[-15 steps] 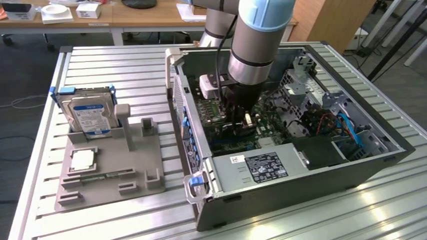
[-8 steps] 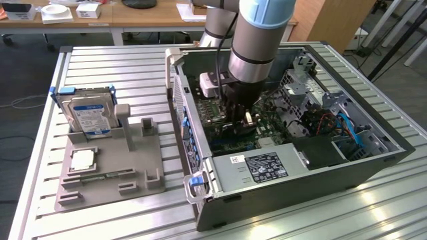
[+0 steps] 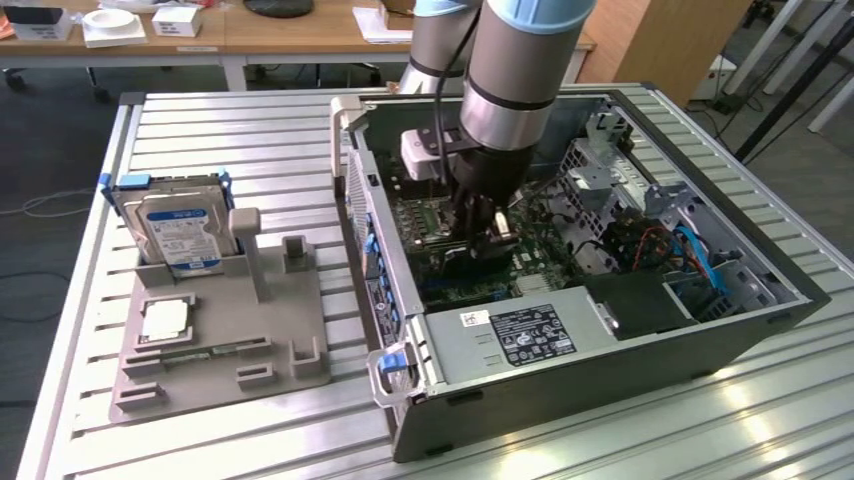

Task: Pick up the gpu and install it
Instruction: 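Insert the gpu into the slot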

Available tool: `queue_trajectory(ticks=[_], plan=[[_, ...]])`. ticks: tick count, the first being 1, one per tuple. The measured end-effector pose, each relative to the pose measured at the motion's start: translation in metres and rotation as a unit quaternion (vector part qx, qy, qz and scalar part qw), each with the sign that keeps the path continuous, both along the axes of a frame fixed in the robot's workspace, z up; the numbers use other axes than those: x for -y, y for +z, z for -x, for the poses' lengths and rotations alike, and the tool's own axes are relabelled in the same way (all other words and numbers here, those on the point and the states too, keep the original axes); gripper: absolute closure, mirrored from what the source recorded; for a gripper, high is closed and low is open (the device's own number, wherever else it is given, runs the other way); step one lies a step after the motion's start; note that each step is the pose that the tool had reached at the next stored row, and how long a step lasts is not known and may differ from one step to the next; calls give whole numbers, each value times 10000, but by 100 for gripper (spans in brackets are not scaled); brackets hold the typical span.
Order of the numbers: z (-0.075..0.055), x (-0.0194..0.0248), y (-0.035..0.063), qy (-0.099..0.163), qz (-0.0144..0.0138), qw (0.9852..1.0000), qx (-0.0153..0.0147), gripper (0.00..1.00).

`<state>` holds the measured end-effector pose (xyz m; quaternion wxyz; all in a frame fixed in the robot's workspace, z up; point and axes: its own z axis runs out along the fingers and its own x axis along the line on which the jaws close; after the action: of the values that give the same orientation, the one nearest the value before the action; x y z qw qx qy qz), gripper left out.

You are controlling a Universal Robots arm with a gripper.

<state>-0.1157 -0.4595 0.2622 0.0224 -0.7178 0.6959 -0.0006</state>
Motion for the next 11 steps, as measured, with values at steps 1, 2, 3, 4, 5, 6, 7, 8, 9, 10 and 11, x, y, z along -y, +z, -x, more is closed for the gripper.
queue_trajectory(ticks=[1, 2, 3, 4, 5, 6, 7, 8, 9, 10, 11], plan=[[0, 0, 13, 0, 0, 10000, 0, 54], [0, 0, 25, 0, -1, 10000, 0, 54], [0, 0, 41, 0, -1, 10000, 0, 54], [0, 0, 57, 0, -2, 10000, 0, 54], [0, 0, 71, 0, -2, 10000, 0, 54], [0, 0, 84, 0, -2, 10000, 0, 54], [0, 0, 96, 0, -2, 10000, 0, 54], [0, 0, 109, 0, -2, 10000, 0, 54], [0, 0, 117, 0, -2, 10000, 0, 54], [0, 0, 116, 0, -3, 10000, 1, 54], [0, 0, 116, 0, -3, 10000, 0, 54]])
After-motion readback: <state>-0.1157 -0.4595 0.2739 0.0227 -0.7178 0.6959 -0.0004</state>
